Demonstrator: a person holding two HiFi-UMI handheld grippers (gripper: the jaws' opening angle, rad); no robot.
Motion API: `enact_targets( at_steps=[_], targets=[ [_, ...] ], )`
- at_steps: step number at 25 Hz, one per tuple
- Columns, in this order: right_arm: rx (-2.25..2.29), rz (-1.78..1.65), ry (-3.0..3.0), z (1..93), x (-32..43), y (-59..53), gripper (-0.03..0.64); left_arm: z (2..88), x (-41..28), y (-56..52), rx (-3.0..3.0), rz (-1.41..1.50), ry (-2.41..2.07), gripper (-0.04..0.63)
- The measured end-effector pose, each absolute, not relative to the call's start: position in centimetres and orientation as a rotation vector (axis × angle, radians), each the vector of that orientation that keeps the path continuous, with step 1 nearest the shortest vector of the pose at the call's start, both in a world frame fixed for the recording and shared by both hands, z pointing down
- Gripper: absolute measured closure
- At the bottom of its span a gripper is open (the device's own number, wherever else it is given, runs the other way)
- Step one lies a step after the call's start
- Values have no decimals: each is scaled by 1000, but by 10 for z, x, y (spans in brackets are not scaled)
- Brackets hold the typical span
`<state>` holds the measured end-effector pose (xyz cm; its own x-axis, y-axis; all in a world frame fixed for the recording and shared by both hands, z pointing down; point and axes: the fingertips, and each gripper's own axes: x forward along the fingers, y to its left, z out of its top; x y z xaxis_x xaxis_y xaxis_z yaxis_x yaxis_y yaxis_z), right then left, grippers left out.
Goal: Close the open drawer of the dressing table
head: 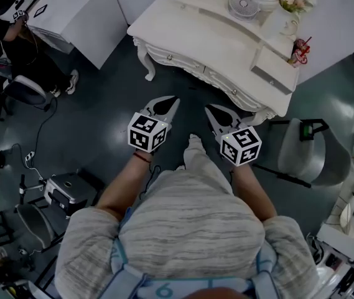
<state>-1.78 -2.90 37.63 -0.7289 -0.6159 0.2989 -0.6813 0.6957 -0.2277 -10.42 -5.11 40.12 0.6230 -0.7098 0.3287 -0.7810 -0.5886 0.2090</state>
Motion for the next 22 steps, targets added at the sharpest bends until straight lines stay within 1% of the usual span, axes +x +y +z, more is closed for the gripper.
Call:
enact_targets(
  at_steps=[7, 22],
  targets=[
    [1073, 436, -2719, 355, -16, -3, 606, 378, -100, -10, 2541, 206, -1145, 581],
    [1034, 428, -2721, 350, -24, 36, 607, 370, -110, 38, 2576, 178, -1123, 581]
  ],
)
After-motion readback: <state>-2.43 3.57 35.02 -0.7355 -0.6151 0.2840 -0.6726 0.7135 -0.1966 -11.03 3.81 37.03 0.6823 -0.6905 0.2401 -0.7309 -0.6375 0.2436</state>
